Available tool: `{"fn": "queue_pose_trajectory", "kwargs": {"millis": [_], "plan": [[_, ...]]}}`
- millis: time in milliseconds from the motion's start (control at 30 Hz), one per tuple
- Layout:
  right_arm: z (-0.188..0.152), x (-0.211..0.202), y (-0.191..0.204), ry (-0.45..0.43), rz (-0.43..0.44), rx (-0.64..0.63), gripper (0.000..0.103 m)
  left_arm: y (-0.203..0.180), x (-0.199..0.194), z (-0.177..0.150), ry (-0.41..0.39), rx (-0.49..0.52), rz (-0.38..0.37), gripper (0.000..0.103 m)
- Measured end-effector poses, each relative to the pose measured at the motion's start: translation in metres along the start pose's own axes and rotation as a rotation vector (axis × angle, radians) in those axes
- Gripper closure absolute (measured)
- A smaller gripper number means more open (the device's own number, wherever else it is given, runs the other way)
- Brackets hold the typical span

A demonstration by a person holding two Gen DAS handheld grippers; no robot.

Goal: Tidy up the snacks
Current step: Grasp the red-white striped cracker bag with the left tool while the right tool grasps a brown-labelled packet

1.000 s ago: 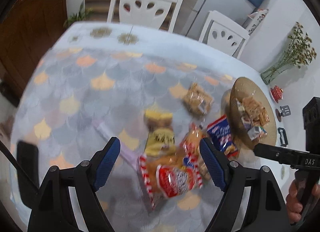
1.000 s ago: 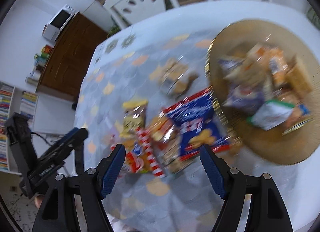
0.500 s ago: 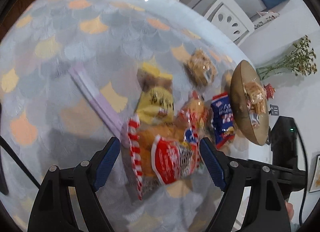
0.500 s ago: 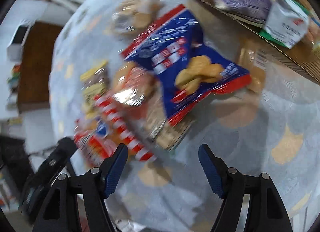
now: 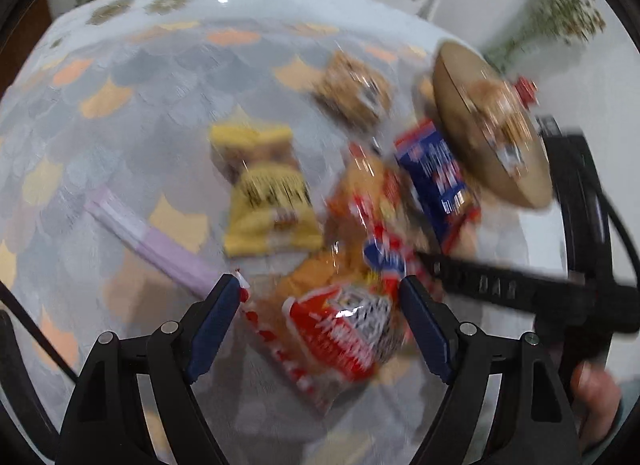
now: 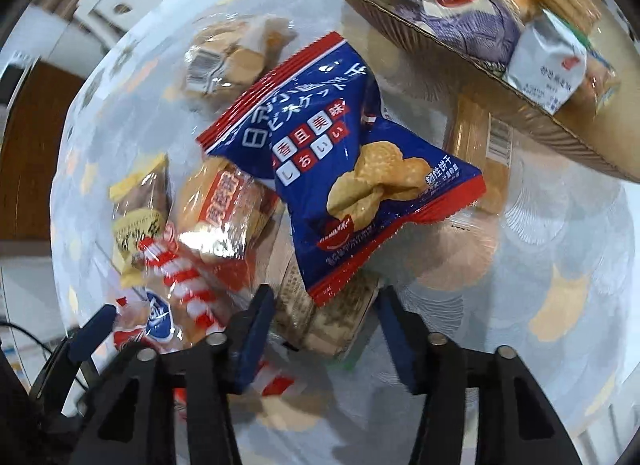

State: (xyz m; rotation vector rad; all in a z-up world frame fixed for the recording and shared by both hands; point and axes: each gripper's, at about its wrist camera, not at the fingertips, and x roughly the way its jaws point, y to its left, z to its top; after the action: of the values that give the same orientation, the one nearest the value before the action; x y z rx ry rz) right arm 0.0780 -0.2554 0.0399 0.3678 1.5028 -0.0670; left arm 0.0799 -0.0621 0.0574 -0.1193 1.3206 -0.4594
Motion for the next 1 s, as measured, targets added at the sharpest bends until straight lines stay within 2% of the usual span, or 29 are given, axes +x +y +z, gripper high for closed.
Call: {"fn": "queue_pose_trajectory", "kwargs": {"millis": [133,233,400,500,567,633,733,800,900,967,1000], "plan": [[-0.009,-0.003,-0.011,0.029,-0.029,-0.050,0.057,-0.006,-0.001,-0.029,0.101,0.056,-0.050,0.021],[-0.015,-0.006,-0.024,0.051,-0.039,-0.076,0.057,-0.011,-0.006,-0.038,0.104,0.075,-0.037,0.021],[-0.019,-0.010,-0.044,0.067,-0.027,-0.057,0.057,-0.014,-0.015,-0.025,0.034,0.082,0.019,0.021],[-0.015,-0.008,-0.053,0.085,-0.012,-0.036,0.052,-0.021,-0.017,-0.011,0.005,0.111,0.008,0.021],[-0.010,-0.003,-0.055,0.098,-0.032,-0.056,0.050,-0.026,-0.012,-0.005,0.023,0.154,-0.004,0.018],[-0.013,0.001,-0.050,0.092,-0.068,-0.087,0.048,-0.034,0.004,-0.003,0.088,0.210,-0.008,0.010],[-0.017,0.003,-0.039,0.064,-0.136,-0.152,0.048,-0.043,0.016,-0.003,0.098,0.280,0.026,0.010],[-0.019,0.002,-0.042,0.045,-0.135,-0.148,0.055,-0.046,0.024,-0.006,0.121,0.282,0.018,0.010],[-0.021,-0.003,-0.055,0.043,-0.081,-0.124,0.056,-0.052,0.033,-0.010,0.127,0.309,0.053,0.013],[-0.021,-0.005,-0.065,0.055,-0.069,-0.118,0.056,-0.053,0.040,-0.012,0.129,0.314,0.096,0.028],[-0.019,-0.005,-0.071,0.063,-0.069,-0.129,0.056,-0.053,0.043,-0.011,0.130,0.312,0.107,0.029]]}}
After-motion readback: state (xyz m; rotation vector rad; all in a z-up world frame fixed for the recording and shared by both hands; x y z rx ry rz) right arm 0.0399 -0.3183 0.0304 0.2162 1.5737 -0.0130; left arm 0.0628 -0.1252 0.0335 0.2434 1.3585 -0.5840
